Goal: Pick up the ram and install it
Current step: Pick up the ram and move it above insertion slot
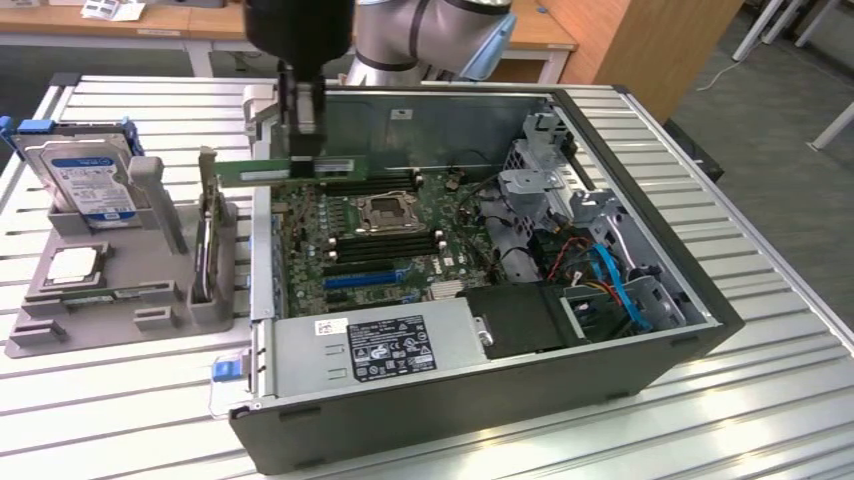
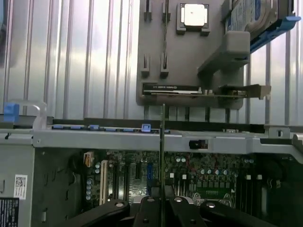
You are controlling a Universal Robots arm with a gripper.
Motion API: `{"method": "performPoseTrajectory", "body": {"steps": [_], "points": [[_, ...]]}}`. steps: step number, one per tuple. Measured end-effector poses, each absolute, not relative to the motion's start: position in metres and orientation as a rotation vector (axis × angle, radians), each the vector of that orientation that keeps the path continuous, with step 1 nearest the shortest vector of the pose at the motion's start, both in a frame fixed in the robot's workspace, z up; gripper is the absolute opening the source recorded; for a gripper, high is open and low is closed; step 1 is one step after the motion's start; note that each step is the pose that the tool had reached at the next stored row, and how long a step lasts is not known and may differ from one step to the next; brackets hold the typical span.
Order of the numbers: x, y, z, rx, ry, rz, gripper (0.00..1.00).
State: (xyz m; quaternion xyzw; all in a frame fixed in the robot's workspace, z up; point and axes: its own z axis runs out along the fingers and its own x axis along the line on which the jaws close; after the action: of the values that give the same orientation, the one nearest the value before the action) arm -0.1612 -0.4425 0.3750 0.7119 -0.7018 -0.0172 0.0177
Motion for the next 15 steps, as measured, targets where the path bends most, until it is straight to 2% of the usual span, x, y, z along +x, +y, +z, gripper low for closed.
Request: {"method": "performPoseTrajectory", "body": {"steps": [15], "points": [[-0.090,-0.444,0.375,2.213,-2.178,-0.054,0.14]]}}
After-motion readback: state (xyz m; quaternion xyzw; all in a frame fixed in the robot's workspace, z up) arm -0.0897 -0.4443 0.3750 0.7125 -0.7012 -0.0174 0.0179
